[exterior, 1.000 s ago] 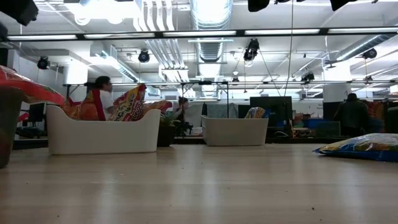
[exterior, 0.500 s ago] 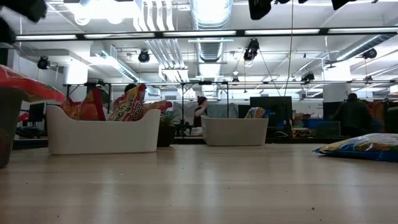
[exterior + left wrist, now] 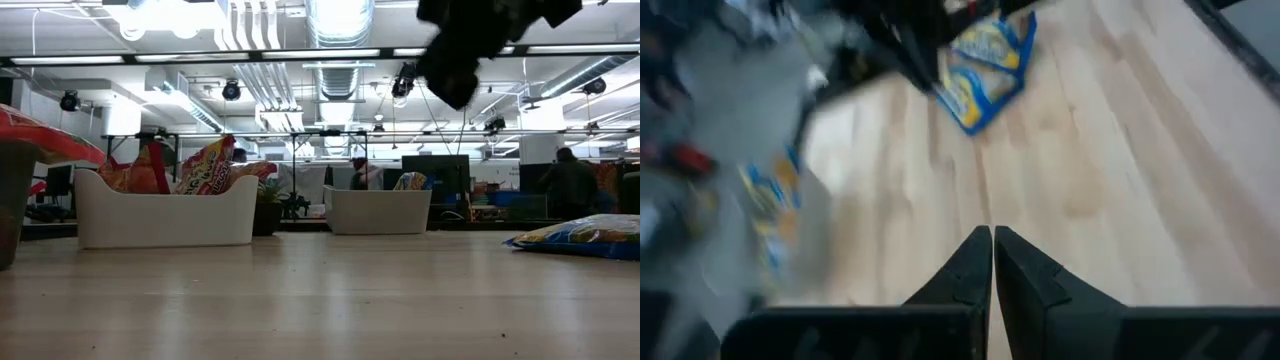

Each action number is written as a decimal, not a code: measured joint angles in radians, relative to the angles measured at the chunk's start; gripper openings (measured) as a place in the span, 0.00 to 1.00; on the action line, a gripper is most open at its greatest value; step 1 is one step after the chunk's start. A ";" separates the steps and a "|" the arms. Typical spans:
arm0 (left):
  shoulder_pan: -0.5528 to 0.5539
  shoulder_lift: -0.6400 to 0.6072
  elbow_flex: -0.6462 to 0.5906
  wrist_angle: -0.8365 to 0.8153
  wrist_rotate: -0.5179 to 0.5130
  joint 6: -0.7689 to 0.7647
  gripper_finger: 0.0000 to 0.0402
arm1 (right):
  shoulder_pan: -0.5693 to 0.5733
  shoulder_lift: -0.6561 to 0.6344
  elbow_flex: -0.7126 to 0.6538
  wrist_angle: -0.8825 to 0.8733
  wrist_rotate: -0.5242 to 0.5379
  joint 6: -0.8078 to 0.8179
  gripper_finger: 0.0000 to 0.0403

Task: Sort Maruchan noodles
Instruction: Put the blue noodle pack into the gray bin

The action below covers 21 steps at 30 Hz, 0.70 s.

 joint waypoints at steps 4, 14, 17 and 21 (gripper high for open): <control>0.052 0.000 0.001 0.041 -0.002 0.186 0.00 | 0.008 0.020 0.035 -0.259 -0.003 0.115 0.09; 0.257 -0.005 -0.077 0.050 -0.003 0.266 0.00 | 0.019 0.080 0.104 -0.911 -0.002 0.403 0.09; 0.290 -0.002 -0.107 0.061 -0.003 0.266 0.00 | 0.018 0.112 0.074 -0.934 -0.001 0.406 0.09; 0.305 -0.001 -0.120 0.069 -0.002 0.266 0.00 | 0.018 0.176 0.041 -0.931 0.002 0.380 0.09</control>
